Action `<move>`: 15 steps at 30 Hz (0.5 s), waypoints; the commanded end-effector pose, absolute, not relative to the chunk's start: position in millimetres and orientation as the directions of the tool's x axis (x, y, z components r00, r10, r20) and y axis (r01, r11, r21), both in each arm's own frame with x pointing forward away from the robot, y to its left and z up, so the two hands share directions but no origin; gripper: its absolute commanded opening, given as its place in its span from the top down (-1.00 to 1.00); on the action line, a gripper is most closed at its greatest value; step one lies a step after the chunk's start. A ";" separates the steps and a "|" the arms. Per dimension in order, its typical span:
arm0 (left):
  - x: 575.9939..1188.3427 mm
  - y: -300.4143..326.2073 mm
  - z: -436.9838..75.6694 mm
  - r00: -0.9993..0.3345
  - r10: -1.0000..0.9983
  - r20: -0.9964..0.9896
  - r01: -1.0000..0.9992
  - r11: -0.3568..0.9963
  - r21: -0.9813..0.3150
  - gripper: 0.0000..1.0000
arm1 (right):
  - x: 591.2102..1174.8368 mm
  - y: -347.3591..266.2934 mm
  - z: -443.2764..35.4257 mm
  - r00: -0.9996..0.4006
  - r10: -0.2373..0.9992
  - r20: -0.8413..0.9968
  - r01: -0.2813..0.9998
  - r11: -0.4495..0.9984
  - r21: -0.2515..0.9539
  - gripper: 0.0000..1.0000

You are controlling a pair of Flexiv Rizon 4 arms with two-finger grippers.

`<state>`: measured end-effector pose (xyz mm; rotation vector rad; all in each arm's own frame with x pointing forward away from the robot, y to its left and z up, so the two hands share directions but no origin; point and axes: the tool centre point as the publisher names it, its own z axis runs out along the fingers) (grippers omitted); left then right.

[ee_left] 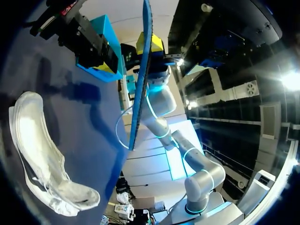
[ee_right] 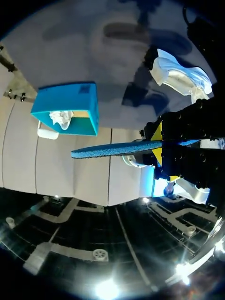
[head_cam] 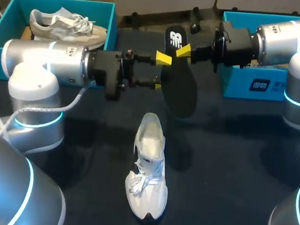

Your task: Take the shoe out of the shoebox, open the shoe tongue, remove and reinsert the insole, then place the shoe into the shoebox

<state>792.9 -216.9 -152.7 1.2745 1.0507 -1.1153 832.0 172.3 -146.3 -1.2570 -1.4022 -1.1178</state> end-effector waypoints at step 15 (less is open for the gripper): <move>807.4 -238.4 -164.4 0.162 -0.027 -0.986 0.987 0.015 0.162 0.10 | 840.3 174.0 -151.1 -0.012 0.185 0.983 0.999 0.050 0.003 1.00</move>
